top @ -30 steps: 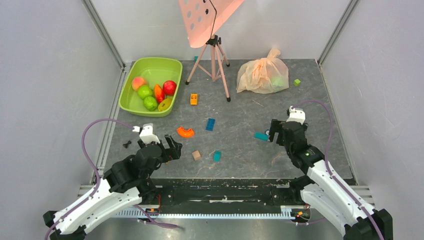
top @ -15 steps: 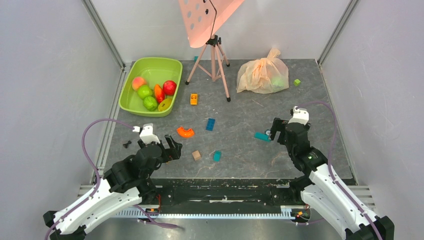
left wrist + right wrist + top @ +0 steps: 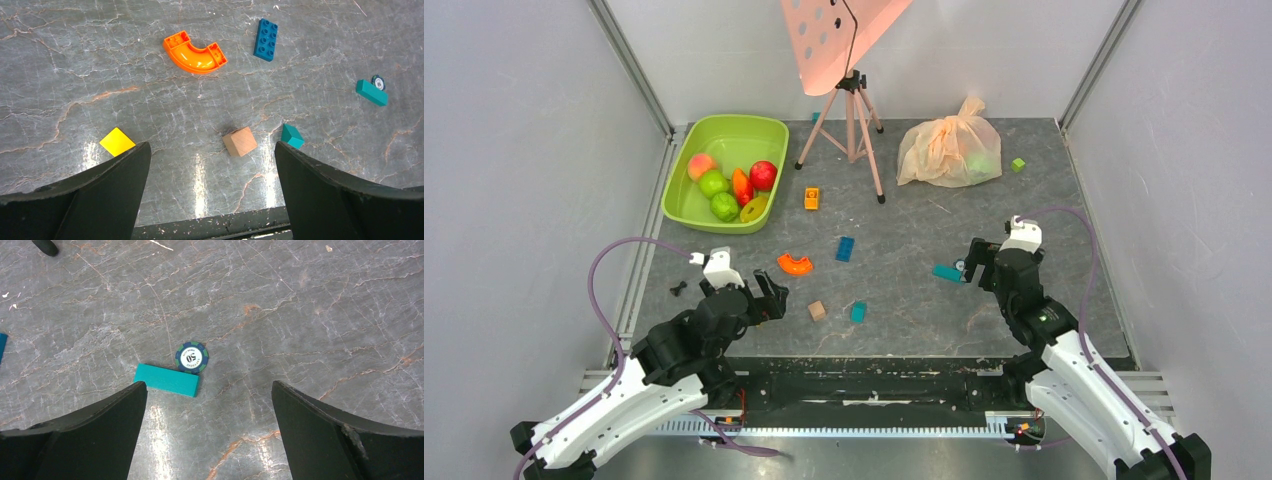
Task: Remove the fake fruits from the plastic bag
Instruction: Pick up the plastic bag at the center of the board.
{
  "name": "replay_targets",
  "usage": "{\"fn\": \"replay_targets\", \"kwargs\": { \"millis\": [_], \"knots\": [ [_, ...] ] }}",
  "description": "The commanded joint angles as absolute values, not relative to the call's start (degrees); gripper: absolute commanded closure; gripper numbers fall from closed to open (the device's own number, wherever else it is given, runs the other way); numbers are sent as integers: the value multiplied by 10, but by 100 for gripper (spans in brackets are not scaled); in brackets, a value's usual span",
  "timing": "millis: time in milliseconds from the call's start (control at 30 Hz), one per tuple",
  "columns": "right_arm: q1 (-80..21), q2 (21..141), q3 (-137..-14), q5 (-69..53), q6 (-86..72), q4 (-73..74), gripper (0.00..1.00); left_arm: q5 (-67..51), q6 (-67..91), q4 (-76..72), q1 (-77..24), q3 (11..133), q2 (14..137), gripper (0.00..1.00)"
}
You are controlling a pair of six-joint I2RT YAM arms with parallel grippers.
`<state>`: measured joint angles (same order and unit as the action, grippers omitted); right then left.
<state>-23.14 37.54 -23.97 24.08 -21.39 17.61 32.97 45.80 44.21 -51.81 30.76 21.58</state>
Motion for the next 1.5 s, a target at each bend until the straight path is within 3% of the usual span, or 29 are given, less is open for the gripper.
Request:
{"fn": "replay_targets", "kwargs": {
  "millis": [0,500,833,1200,1467],
  "knots": [
    [-232,369,-237,251,-217,151,2,345,468,430,-516,308,216,0],
    [-232,368,-236,243,-222,151,2,344,465,425,-516,315,226,0],
    [-232,396,-272,197,-216,167,2,332,394,364,-510,419,398,0],
    [-229,435,-292,192,-206,171,2,203,326,332,-374,485,487,0],
    [-184,583,-437,171,-173,164,2,155,296,368,-313,472,450,0]
  ]
}}
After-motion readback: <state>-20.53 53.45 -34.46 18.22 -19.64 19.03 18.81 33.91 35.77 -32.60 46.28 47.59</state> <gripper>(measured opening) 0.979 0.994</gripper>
